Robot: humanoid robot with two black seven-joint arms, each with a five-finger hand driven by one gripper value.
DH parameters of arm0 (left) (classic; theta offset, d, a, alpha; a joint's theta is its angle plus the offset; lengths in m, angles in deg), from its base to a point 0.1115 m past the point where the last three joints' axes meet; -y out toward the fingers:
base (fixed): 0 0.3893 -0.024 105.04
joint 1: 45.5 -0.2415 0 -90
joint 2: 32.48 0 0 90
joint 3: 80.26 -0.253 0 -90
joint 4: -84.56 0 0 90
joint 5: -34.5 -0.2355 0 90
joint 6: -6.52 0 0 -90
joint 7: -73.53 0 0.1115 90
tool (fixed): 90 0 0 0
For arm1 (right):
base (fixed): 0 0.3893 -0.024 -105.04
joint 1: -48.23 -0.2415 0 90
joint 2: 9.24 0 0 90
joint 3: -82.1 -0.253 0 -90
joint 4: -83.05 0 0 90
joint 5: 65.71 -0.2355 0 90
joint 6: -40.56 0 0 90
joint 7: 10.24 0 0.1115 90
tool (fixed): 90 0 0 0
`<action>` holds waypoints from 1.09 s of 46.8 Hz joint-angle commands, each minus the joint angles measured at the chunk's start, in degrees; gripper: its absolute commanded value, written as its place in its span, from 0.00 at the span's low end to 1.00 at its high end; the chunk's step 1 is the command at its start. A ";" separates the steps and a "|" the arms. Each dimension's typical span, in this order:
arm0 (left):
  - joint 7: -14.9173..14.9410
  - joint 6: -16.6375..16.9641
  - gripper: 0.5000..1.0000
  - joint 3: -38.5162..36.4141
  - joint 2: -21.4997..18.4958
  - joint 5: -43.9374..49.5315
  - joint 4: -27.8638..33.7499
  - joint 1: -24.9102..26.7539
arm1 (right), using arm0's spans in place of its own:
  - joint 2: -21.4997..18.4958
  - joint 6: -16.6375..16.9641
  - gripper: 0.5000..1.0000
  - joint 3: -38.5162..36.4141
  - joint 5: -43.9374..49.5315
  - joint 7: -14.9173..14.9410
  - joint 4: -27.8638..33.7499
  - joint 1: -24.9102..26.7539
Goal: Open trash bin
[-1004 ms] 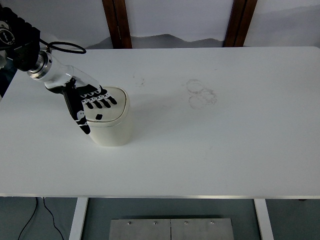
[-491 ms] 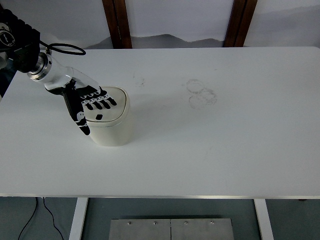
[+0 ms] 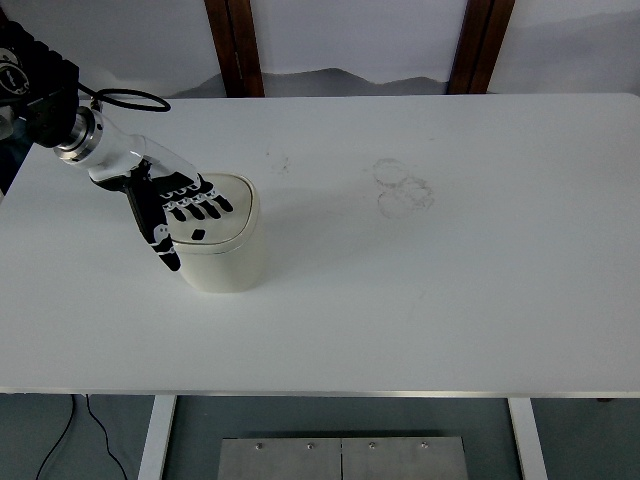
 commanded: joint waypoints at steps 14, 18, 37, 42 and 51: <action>0.00 -0.43 1.00 3.36 -0.41 0.28 -1.14 2.39 | 0.00 0.01 0.99 0.12 0.00 0.00 0.00 0.00; 0.00 -0.52 1.00 3.45 -0.50 0.37 -1.14 3.09 | 0.00 0.01 0.99 0.12 0.00 0.00 0.00 0.00; 0.00 -0.52 1.00 8.81 -2.96 0.37 -3.95 4.94 | 0.00 0.01 0.99 0.12 0.09 0.00 0.00 0.00; 0.00 -0.26 1.00 9.60 -3.84 0.89 -4.22 5.02 | 0.00 0.01 0.99 0.20 0.09 0.00 0.00 0.00; 0.00 -0.17 1.00 10.30 -4.46 2.56 -6.67 5.38 | 0.00 0.01 0.99 0.29 0.09 0.00 0.00 0.00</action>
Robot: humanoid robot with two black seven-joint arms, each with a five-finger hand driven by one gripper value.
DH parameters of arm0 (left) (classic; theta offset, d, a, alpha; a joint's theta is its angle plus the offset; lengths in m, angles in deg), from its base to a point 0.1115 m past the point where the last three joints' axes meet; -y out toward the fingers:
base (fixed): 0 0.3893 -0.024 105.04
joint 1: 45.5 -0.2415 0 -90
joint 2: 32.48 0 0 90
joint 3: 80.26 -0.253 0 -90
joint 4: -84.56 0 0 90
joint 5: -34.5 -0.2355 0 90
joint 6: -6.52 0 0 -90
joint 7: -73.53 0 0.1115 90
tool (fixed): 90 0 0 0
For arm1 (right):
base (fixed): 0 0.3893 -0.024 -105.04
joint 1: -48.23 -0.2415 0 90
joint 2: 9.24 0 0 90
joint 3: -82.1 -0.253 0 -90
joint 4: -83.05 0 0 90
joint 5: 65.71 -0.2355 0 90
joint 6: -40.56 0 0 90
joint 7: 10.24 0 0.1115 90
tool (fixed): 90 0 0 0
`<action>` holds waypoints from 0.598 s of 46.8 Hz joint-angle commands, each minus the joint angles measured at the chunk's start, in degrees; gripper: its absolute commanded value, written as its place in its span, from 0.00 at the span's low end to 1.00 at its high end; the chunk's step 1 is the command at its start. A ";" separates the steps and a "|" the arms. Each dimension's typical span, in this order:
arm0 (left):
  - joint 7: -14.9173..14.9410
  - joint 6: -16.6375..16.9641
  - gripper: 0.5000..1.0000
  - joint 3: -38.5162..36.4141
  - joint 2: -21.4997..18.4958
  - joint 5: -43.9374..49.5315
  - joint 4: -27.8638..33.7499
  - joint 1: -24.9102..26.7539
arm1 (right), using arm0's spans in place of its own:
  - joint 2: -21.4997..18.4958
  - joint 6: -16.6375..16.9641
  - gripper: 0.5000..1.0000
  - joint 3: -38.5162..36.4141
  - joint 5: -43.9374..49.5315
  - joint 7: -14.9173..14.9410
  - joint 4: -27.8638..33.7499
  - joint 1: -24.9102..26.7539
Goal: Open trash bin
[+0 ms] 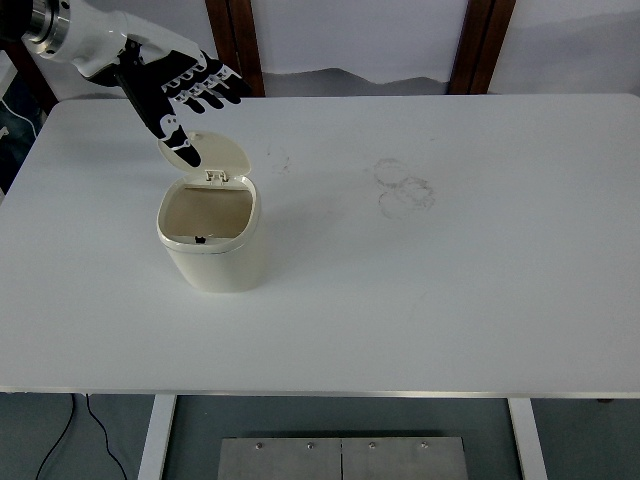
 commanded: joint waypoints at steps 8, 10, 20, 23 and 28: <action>-0.08 0.01 1.00 6.22 0.59 0.69 -10.63 -1.16 | 0.00 -0.01 0.99 0.08 0.00 -0.01 0.00 0.01; -0.08 0.01 1.00 7.45 0.77 0.96 -12.56 -1.60 | 0.00 -0.01 0.99 0.08 0.00 -0.01 0.00 0.01; -0.34 0.10 1.00 13.52 0.85 1.57 -17.49 -3.45 | 0.00 -0.01 0.99 0.08 0.00 -0.01 0.00 0.01; -0.35 0.10 1.00 15.80 0.85 2.54 -19.24 -4.50 | 0.00 -0.01 0.99 0.08 0.00 -0.01 0.00 0.10; -0.61 0.18 1.00 20.28 0.77 5.17 -22.41 -6.17 | 0.00 -0.01 0.99 0.08 0.00 -0.01 -0.09 0.10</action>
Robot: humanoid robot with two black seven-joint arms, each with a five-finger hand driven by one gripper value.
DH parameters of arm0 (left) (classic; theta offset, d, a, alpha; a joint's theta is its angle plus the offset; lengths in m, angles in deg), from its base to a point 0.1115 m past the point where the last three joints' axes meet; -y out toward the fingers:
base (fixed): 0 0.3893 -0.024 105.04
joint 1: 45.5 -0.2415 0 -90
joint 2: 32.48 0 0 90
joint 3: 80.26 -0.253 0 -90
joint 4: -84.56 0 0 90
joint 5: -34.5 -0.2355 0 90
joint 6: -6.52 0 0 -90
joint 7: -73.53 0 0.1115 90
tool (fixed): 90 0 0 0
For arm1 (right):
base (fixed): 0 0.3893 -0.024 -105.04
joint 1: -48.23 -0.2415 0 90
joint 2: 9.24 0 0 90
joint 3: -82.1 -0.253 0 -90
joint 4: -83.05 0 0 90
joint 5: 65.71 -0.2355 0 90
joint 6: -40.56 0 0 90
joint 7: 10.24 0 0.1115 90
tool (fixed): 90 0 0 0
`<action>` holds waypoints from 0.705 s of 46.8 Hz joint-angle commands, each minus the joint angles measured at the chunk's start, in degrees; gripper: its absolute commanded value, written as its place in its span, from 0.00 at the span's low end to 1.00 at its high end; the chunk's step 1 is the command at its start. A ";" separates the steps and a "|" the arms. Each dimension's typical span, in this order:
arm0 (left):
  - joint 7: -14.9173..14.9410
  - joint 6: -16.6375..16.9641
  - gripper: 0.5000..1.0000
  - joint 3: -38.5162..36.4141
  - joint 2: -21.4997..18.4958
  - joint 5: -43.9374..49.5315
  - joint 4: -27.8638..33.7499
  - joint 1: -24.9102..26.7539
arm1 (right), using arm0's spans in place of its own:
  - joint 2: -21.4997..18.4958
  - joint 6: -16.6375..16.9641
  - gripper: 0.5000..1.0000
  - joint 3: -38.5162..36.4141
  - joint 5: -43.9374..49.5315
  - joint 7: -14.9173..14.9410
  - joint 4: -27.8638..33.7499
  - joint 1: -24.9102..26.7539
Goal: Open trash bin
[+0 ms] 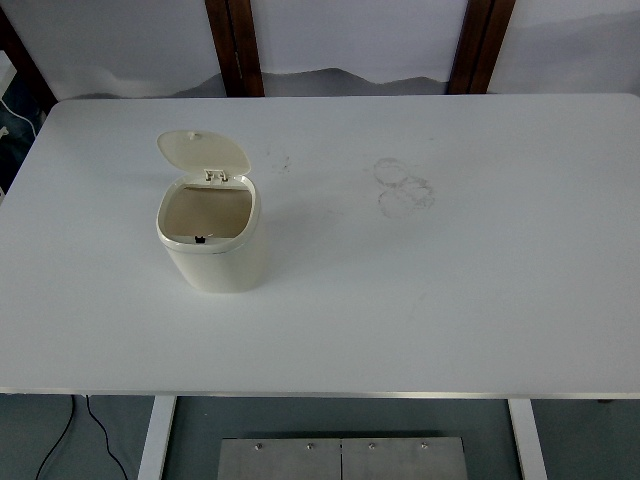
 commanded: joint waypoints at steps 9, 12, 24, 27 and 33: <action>-0.35 0.10 1.00 10.81 0.03 6.09 -8.39 -4.32 | 0.00 0.01 0.99 0.00 0.00 0.00 -0.09 0.10; -0.35 0.01 1.00 13.45 0.03 7.58 -10.42 -5.90 | 0.00 0.01 0.99 0.00 0.00 -0.08 -0.09 0.10; -0.44 0.01 1.00 24.52 -0.41 13.91 -17.89 -13.90 | 0.00 0.01 0.99 0.00 0.00 0.00 -0.09 0.63; -0.52 0.10 1.00 27.25 -0.15 15.14 -19.91 -16.01 | 0.00 0.01 0.99 0.00 0.00 0.00 -0.09 0.63; -1.84 2.47 1.00 32.61 0.03 16.72 -22.46 -20.75 | 0.00 0.01 0.99 0.00 0.00 -0.09 -0.09 0.63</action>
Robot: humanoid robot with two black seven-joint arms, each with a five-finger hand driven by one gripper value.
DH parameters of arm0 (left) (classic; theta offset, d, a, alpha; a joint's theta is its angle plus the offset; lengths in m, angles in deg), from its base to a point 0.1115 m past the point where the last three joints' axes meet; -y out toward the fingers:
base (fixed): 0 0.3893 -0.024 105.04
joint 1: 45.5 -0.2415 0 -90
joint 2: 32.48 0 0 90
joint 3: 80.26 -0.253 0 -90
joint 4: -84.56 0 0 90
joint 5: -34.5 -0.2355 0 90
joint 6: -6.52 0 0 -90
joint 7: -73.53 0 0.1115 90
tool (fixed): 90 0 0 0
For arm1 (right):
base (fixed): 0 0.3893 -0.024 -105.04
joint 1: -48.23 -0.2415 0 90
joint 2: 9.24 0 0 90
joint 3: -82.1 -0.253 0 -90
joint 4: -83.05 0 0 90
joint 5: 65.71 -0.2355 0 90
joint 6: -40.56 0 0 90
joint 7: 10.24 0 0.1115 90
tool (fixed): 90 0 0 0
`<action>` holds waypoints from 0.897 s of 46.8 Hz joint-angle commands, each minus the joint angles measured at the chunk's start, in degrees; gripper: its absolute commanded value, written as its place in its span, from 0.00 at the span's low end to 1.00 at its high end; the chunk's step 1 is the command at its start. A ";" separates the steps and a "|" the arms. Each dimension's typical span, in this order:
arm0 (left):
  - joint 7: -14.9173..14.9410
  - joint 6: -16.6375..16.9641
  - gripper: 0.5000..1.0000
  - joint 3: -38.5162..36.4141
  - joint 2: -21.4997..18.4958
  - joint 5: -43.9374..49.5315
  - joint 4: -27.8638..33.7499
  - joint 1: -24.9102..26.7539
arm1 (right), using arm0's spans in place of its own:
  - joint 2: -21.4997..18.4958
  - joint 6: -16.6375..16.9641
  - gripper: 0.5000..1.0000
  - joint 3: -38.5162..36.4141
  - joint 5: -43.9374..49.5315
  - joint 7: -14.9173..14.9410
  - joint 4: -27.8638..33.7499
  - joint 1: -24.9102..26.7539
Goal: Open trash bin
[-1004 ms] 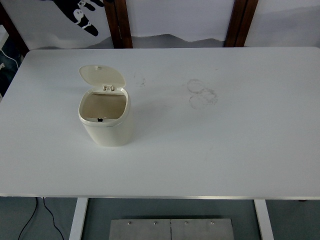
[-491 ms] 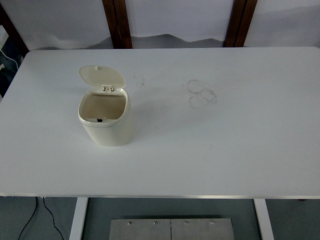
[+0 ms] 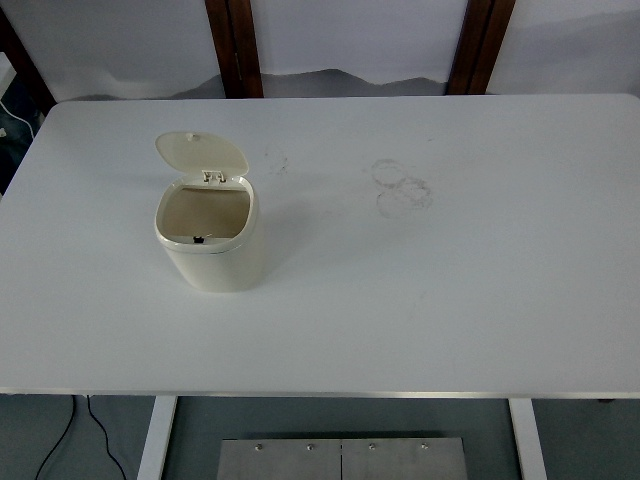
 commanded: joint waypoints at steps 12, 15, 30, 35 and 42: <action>-6.63 4.52 1.00 11.01 0.22 2.15 -0.91 -14.26 | 0.00 0.05 0.99 0.00 0.00 -0.03 -0.08 0.09; -6.63 5.04 1.00 13.12 0.22 3.47 -0.99 -16.99 | 0.00 0.05 0.99 0.00 0.00 -0.03 -0.08 0.18; -6.98 6.10 1.00 18.84 0.22 11.30 -2.14 -27.89 | 0.00 0.05 0.99 0.00 0.00 -0.03 0.01 0.35; -7.51 6.01 1.00 20.42 1.09 11.74 -2.22 -31.05 | 0.00 -0.03 0.99 0.00 0.00 -0.03 -0.08 0.35; -7.86 6.01 1.00 23.85 1.71 11.74 -2.84 -35.80 | 0.00 0.05 0.99 0.00 0.00 -0.03 -0.08 0.35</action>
